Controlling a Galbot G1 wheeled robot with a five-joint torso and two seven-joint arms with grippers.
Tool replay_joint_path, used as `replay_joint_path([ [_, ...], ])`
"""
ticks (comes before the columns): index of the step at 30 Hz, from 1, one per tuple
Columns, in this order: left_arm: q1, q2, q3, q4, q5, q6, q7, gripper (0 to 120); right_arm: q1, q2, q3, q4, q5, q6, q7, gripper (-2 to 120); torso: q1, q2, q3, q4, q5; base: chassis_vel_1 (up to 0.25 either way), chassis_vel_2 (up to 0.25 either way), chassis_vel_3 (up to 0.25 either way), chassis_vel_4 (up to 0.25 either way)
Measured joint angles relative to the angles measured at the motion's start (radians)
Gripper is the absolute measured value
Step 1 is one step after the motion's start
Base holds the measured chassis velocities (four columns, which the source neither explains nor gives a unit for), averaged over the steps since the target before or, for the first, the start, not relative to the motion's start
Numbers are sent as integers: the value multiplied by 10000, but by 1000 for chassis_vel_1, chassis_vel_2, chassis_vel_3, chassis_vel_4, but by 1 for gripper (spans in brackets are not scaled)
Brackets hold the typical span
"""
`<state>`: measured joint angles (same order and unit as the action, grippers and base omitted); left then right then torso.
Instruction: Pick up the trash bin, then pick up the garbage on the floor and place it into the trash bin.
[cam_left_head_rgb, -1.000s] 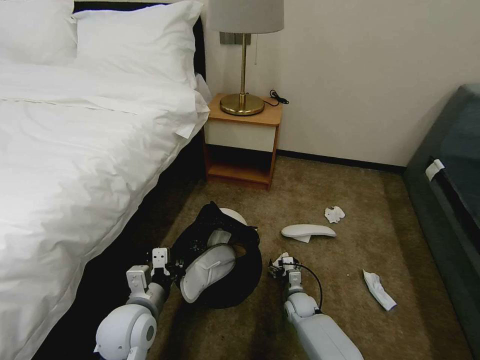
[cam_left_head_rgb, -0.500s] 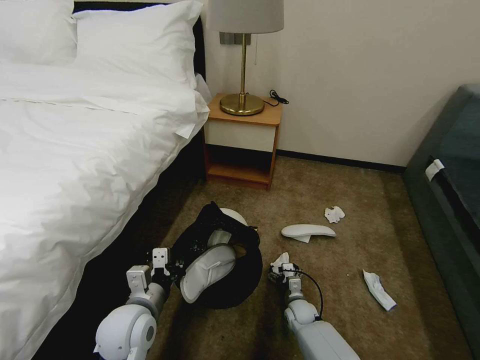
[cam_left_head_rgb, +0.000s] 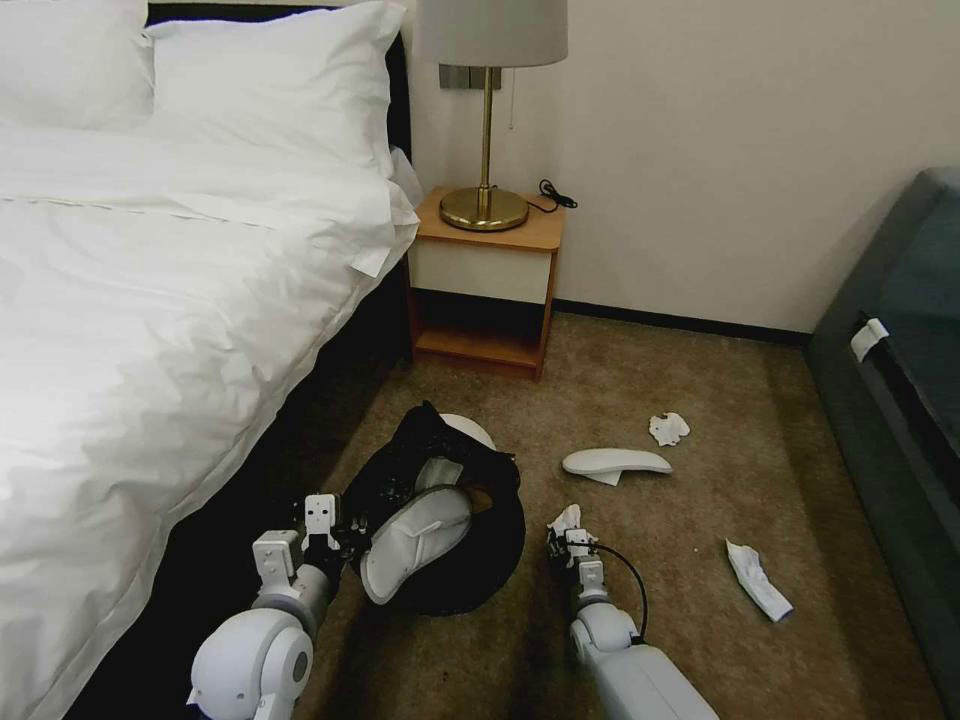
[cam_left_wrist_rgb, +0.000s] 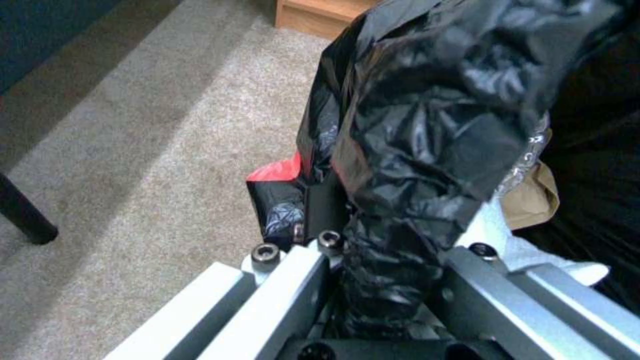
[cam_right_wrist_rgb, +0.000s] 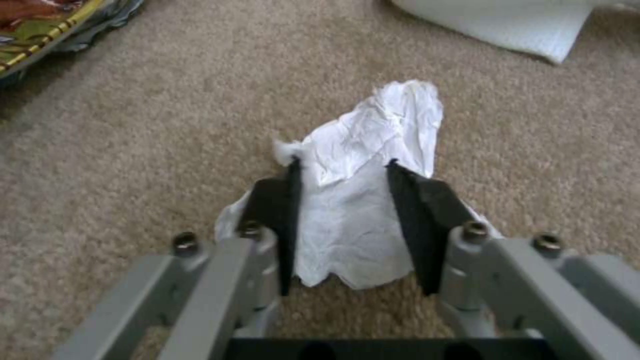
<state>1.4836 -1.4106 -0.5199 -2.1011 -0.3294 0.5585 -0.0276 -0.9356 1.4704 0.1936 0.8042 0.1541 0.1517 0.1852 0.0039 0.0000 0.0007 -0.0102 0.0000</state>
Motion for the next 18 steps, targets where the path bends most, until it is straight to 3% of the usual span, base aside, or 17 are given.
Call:
replay_joint_path([
  [9, 6, 6, 2, 0, 27, -39, 22, 0, -46, -70, 25, 86, -67, 90, -21, 0, 0, 1, 0, 0, 0, 0, 0, 0, 0],
  [18, 0, 7, 9, 14, 31, -58, 28, 0, -55, -71, 30, 93, -130, 140, -46, 0, 0, 0, 0, 0, 0, 0, 0, 0, 0],
])
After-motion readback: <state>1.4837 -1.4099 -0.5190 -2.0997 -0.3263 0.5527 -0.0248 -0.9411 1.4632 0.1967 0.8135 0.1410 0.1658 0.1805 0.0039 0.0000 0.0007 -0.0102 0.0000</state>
